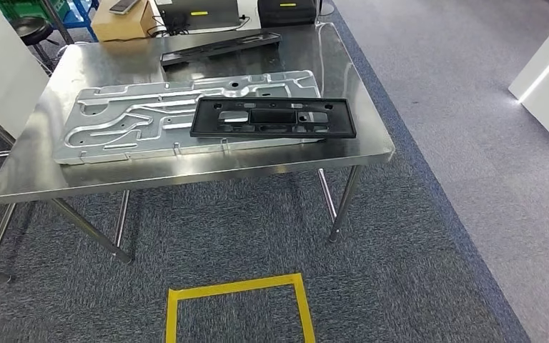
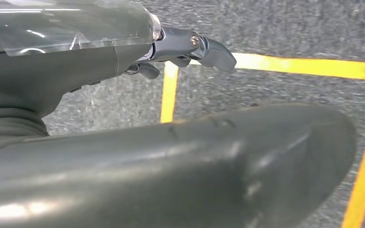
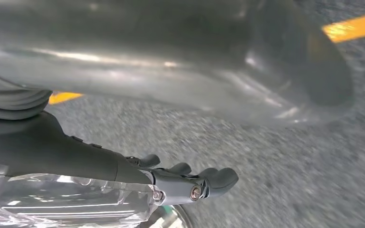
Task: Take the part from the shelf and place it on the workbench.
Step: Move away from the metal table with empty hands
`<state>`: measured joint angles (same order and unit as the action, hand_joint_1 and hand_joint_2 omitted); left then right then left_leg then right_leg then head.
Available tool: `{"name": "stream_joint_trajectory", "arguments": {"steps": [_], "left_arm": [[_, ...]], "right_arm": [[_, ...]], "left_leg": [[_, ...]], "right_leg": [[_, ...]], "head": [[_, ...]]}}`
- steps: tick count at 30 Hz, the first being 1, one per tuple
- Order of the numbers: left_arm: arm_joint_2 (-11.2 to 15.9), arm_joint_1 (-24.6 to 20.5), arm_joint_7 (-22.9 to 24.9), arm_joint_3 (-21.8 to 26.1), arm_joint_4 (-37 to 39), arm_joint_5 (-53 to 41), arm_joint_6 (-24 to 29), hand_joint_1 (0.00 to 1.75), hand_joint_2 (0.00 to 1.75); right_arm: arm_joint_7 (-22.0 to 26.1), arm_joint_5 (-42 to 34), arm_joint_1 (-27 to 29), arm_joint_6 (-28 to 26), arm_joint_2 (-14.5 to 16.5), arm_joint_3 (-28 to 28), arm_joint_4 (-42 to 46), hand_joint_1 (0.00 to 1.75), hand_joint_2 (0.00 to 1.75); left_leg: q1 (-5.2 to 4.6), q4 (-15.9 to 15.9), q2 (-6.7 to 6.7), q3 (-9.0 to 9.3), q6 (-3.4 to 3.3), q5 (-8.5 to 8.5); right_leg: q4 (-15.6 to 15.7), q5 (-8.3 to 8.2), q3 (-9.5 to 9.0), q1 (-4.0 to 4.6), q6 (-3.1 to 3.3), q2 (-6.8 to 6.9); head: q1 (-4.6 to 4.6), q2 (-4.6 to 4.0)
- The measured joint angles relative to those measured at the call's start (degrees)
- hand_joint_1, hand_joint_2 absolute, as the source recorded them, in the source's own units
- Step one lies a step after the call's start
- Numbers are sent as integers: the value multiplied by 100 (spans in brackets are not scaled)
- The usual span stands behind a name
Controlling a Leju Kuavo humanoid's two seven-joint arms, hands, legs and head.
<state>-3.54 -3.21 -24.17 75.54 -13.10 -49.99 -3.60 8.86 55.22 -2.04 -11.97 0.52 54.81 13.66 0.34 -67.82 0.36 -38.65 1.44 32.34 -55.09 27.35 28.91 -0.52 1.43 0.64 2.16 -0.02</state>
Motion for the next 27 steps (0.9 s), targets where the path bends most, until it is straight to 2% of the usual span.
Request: {"name": "stream_joint_trajectory", "arguments": {"steps": [1,2,3,4,5,6,7,8,9,11,12,13,15,16,17,18,19,20,21,22,23,24,26,27], "left_arm": [[3,-4,-1,-1,0,-12,-1,0,0],[6,-7,-1,-2,0,-22,-3,0,0],[10,-7,-1,-2,0,-31,-4,0,0],[14,-8,-2,-3,1,-37,-6,0,0],[18,-14,-2,-4,1,-39,-7,0,0],[24,-26,-3,-5,0,-40,-8,0,0],[29,-42,-5,-7,-1,-42,-9,0,0],[34,-56,-9,-8,-1,-46,-9,0,0],[38,-61,-13,-9,-1,-52,-10,0,0],[40,-46,-19,-9,0,-73,-10,0,0],[40,-38,-21,-10,1,-84,-13,0,0],[41,-34,-22,-13,1,-95,-15,0,0],[44,-34,-27,-21,1,-105,-22,0,0],[45,-33,-28,-26,1,-108,-24,0,0],[46,-33,-28,-32,1,-109,-25,0,0],[46,-33,-28,-37,1,-109,-25,0,0],[46,-34,-28,-40,1,-109,-25,0,0],[46,-36,-28,-44,1,-110,-26,0,0],[46,-37,-30,-48,1,-113,-27,0,0],[46,-38,-32,-52,1,-120,-28,0,0],[46,-40,-34,-58,1,-130,-29,0,0],[46,-41,-37,-67,1,-139,-29,0,0],[47,-36,-41,-87,1,-155,-29,0,0],[48,-30,-42,-96,2,-159,-30,0,0]], "right_arm": [[-23,13,2,15,20,-4,-13,0,0],[-35,20,2,28,37,-5,-25,0,0],[-39,21,2,37,56,-6,-35,0,0],[-39,21,2,42,72,-6,-42,0,0],[-38,21,-3,44,88,-6,-48,0,0],[-34,22,-6,46,105,-7,-52,0,0],[-31,24,-8,51,116,-7,-56,0,0],[-26,28,-11,58,126,-8,-59,0,0],[-21,32,-9,68,132,-8,-61,0,0],[-14,36,1,94,134,-8,-66,0,0],[-11,36,6,109,136,-8,-70,0,0],[-8,35,12,121,138,-8,-76,0,0],[6,36,14,134,142,-8,-86,0,0],[14,36,14,138,143,-8,-89,0,0],[21,36,12,142,143,-8,-90,0,0],[26,36,12,145,144,-8,-91,0,0],[30,36,11,148,144,-8,-91,0,0],[33,36,7,148,144,-8,-91,0,0],[40,36,1,150,144,-8,-91,0,0],[49,36,-8,154,144,-8,-91,0,0],[57,35,-17,158,144,-8,-92,0,0],[63,34,-22,163,145,-8,-92,0,0],[65,28,-15,168,149,-8,-98,0,0],[63,26,-16,169,153,-8,-101,0,0]], "left_leg": [[1,-338,0,-37,17,158],[2,-559,1,-11,26,166],[2,-605,0,102,23,41],[2,-447,0,316,10,-142],[0,-114,0,623,-14,-271],[-11,346,0,976,-46,-286],[-23,786,1,1276,-88,-213],[-40,1102,1,1471,-134,-114],[-59,1272,1,1548,-181,-50],[-61,1312,19,1487,-284,-124],[-53,1320,32,1430,-337,-193],[-41,1334,44,1359,-380,-272],[-38,1323,52,1174,-425,-419],[-40,1309,53,1072,-422,-492],[-41,1286,55,967,-415,-559],[-39,1254,56,858,-402,-621],[-35,1215,55,753,-386,-675],[-32,1169,53,652,-366,-722],[-37,1115,49,561,-343,-760],[-43,1067,46,489,-313,-797],[-49,1031,45,437,-281,-839],[-51,1014,45,403,-247,-884],[-40,1002,39,354,-176,-952],[-30,935,29,306,-146,-867]], "right_leg": [[-15,-70,102,9,1,6],[-36,-136,209,16,-1,12],[-65,-196,315,22,-8,15],[-100,-251,420,25,-19,17],[-141,-302,513,28,-32,19],[-183,-347,590,38,-53,21],[-216,-394,645,47,-78,26],[-234,-443,676,51,-106,32],[-236,-496,694,51,-139,38],[-244,-549,725,39,-208,30],[-326,-428,763,29,-242,12],[-507,-196,825,20,-274,-8],[-1176,431,997,-7,-328,-35],[-1543,617,1059,-16,-353,-38],[-1807,654,1066,-24,-372,-39],[-1902,557,987,-33,-385,-39],[-1790,385,811,-41,-389,-39],[-1478,244,531,-46,-382,-40],[-1041,196,186,-40,-366,-44],[-596,248,-121,-32,-334,-49],[-260,328,-333,-18,-297,-55],[-75,392,-429,0,-255,-58],[-14,350,-371,-4,-162,-45],[-5,298,-317,-11,-109,-34]], "head": [[0,0],[0,0],[0,0],[0,0],[1,0],[1,0],[1,0],[1,0],[0,0],[0,0],[-1,0],[-1,0],[-1,0],[-1,0],[-1,0],[-1,0],[-1,0],[0,0],[-1,0],[-1,0],[-1,0],[-1,0],[0,0],[0,0]]}}
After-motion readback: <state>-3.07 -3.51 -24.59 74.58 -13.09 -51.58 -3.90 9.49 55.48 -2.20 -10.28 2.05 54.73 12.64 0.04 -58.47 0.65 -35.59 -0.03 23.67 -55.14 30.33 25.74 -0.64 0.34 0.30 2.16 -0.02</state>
